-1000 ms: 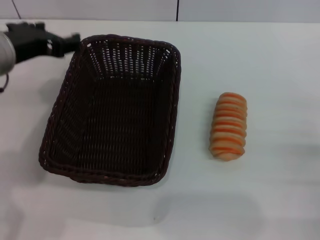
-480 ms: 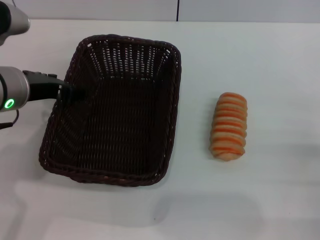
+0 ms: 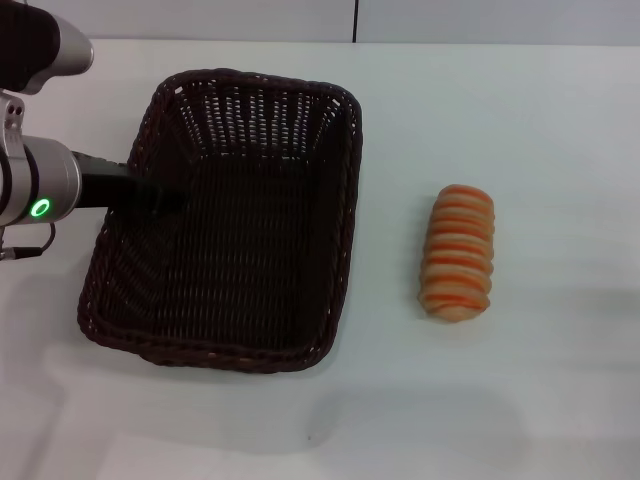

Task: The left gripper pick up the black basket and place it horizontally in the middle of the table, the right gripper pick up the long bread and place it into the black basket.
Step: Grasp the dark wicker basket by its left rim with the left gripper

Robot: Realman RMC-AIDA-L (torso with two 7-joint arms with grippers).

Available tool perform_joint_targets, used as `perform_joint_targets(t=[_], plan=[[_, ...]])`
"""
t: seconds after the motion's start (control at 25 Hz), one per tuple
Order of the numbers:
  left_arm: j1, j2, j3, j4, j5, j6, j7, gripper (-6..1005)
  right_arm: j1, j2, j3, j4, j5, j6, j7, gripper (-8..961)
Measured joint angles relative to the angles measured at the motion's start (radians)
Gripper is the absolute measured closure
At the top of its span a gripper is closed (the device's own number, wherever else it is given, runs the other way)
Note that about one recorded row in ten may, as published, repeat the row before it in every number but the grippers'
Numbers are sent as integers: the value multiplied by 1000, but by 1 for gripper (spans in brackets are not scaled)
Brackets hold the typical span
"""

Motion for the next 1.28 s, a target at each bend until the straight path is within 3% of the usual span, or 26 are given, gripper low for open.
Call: perform_joint_targets(t=[0.52,0.64,0.76,0.96,1.0,1.08,1.12,1.24,1.28], plan=[[-36,2,-15,13,17,-21,26,579,9,-2,-1,0,0,-2,0,120],[-103,2,-45,40,5,-85,135,648,9,-2,-1,-1,0,-9,0,119],[-146,3,-121,68,-76,-134,261,717,9,-2,-2,-3,0,-13,0,119],[-270,4,-354,189,-273,-291,537,741,8,-2,-9,-3,0,-20,0,119],[-270,4,-354,189,-273,-291,537,745,7,-2,-10,-3,0,-24,0,119],[-373,9,-518,310,-357,-424,726,753,4,-2,-10,-2,0,-31,0,119],[-410,15,-558,354,-368,-463,773,757,3,-2,-10,-1,0,-34,0,119],[-456,23,-600,406,-379,-511,827,768,1,-2,-10,0,0,-41,0,119],[-502,34,-634,461,-385,-553,874,772,0,-2,-10,0,0,-42,0,119]])
